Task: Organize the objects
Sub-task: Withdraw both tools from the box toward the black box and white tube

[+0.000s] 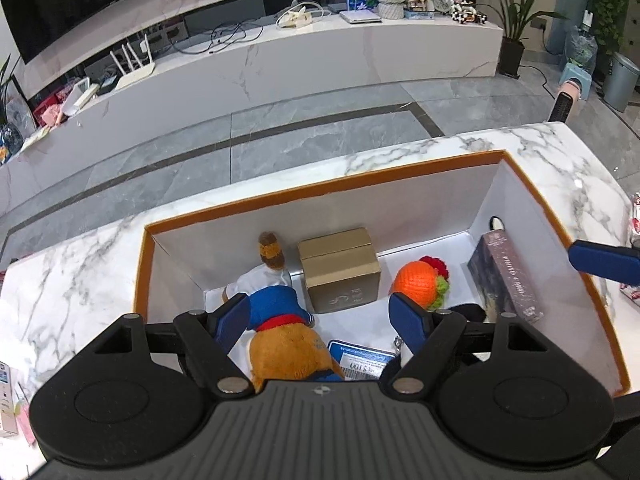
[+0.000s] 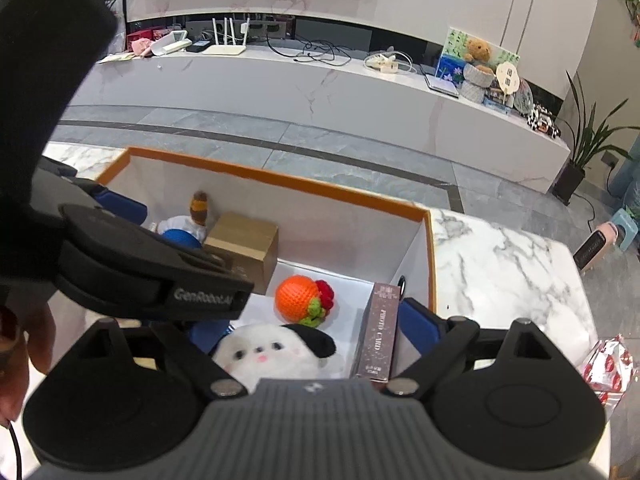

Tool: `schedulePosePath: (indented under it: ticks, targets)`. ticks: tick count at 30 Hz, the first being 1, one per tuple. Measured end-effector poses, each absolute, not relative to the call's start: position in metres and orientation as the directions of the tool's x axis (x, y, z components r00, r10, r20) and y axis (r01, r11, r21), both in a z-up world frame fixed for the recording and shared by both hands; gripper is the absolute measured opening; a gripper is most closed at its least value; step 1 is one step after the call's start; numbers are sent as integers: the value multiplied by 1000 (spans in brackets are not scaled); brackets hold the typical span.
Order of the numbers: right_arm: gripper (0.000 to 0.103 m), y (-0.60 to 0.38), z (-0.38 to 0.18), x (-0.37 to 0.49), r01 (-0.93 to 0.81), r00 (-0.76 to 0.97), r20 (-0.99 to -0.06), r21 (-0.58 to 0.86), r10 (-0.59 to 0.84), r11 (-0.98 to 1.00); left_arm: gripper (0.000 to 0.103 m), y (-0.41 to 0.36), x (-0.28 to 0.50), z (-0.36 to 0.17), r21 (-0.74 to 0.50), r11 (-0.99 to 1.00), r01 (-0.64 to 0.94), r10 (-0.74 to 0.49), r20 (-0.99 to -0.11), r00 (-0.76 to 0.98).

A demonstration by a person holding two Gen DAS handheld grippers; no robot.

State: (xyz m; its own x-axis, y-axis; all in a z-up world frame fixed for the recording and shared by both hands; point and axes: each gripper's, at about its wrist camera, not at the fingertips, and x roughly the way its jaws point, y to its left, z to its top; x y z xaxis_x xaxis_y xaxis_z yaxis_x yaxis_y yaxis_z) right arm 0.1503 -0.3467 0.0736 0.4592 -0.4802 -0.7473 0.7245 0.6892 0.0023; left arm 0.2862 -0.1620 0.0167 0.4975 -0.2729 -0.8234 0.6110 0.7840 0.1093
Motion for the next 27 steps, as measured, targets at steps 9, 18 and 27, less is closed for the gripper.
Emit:
schedulePosePath:
  ticks: [9, 18, 27]
  targets:
    - [97, -313, 104, 132, 680, 461, -733, -71, -500, 730, 90, -146, 252, 52, 132, 768, 626, -292, -798, 527]
    - [97, -268, 105, 78, 649, 516, -737, 3, -437, 761, 90, -91, 197, 83, 134, 808, 574, -291, -756, 586]
    - [98, -201, 84, 27, 566, 625, -723, 160, -295, 809, 90, -7, 99, 68, 73, 851, 520, -295, -753, 588]
